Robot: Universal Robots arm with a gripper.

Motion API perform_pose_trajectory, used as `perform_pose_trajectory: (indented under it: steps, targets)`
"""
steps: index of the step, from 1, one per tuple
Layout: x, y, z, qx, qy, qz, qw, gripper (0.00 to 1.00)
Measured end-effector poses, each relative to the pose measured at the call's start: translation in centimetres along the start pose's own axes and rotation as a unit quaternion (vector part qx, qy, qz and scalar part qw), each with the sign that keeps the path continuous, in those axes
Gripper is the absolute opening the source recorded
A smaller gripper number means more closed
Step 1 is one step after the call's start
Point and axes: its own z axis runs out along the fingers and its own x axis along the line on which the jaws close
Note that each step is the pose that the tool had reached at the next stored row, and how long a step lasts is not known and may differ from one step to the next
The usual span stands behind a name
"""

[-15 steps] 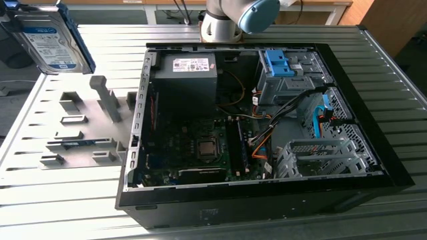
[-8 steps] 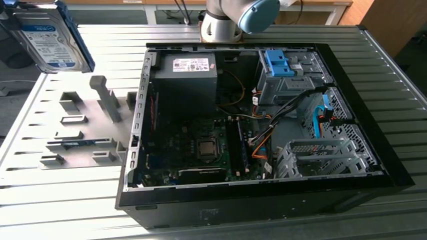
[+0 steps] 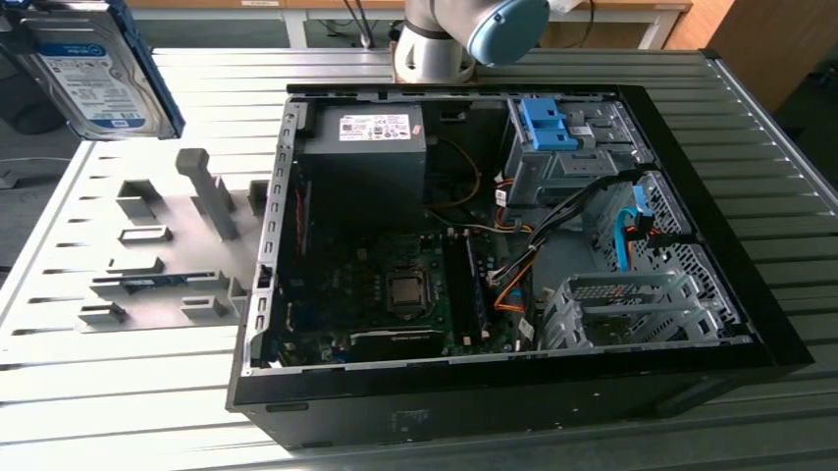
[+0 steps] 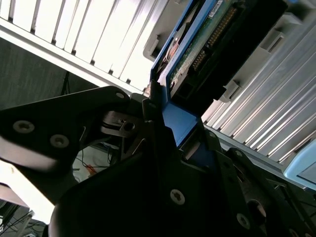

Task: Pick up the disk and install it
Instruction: 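Pick up the disk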

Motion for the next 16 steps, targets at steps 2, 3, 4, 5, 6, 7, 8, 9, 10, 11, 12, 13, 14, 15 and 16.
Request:
perform_pose_trajectory:
  steps: [2, 3, 4, 5, 6, 7, 8, 9, 10, 11, 12, 13, 14, 15, 16]
  targets:
    - [-0.01, 0.0, -0.18, 0.0, 0.0, 0.0, 1.0, 0.36]
    - [-0.01, 0.01, -0.26, 0.0, 0.0, 0.0, 1.0, 0.36]
    - [-0.01, 0.01, -0.35, 0.0, 0.0, 0.0, 1.0, 0.36]
    - [-0.02, 0.01, -0.44, 0.0, 0.0, 0.0, 1.0, 0.36]
    - [-0.02, 0.01, -0.52, 0.0, 0.0, 0.0, 1.0, 0.36]
    - [-0.02, 0.01, -0.6, 0.0, 0.0, 0.0, 1.0, 0.36]
    - [-0.02, 0.01, -0.69, 0.0, 0.0, 0.0, 1.0, 0.36]
    - [-0.03, 0.02, -0.77, 0.0, 0.0, 0.0, 1.0, 0.36]
    - [-0.03, 0.02, -0.87, 0.0, 0.0, 0.0, 1.0, 0.36]
    - [-0.03, 0.02, -0.98, 0.0, 0.0, 0.0, 1.0, 0.36]
    - [-0.04, 0.02, -1.08, 0.0, 0.0, 0.0, 1.0, 0.36]
    - [-0.04, 0.02, -1.18, 0.0, 0.0, 0.0, 1.0, 0.36]
    - [-0.05, 0.03, -1.28, 0.0, 0.0, 0.0, 1.0, 0.36]
    - [-0.05, 0.03, -1.38, 0.0, 0.0, 0.0, 1.0, 0.36]
    - [-0.05, 0.03, -1.5, 0.0, 0.0, 0.0, 1.0, 0.36]
